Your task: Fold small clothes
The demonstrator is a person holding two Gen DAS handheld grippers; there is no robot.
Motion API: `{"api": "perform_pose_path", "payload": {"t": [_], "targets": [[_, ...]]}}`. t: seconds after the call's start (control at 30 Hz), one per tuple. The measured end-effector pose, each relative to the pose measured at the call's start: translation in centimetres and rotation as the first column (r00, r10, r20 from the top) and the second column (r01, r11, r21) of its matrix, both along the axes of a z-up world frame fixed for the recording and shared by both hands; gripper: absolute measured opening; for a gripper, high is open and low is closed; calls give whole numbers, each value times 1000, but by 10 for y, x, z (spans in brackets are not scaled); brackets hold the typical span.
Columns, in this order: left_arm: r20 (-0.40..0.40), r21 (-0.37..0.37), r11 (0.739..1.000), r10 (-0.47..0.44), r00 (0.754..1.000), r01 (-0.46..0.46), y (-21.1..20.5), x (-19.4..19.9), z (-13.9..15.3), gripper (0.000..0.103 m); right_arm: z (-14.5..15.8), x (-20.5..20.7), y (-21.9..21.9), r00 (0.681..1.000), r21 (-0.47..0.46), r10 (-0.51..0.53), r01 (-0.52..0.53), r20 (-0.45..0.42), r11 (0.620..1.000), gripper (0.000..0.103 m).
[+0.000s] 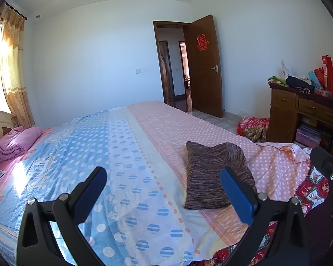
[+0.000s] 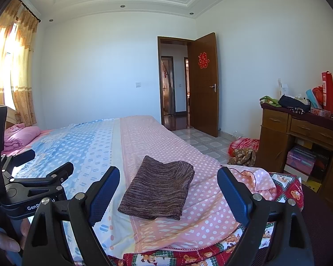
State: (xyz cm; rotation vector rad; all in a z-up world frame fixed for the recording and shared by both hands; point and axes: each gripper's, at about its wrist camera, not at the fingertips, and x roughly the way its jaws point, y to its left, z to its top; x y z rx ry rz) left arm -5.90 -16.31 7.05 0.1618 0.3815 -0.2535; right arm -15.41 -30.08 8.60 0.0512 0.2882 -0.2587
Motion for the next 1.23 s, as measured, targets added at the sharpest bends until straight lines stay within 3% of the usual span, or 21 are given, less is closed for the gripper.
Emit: {"api": "perform_pose_path", "payload": {"t": [0.87, 1.07, 1.23], "targets": [[2, 19, 1000, 22, 1000, -22, -1, 5, -2, 103, -6, 1, 1, 1000, -25, -14, 14, -4, 1000, 90], [-69, -20, 1000, -6, 998, 4, 5, 16, -7, 103, -9, 2, 3, 1000, -20, -11, 11, -15, 1000, 90], [-68, -15, 1000, -10, 998, 9, 8, 18, -8, 103, -11, 5, 0, 1000, -17, -16, 16, -23, 1000, 90]]}}
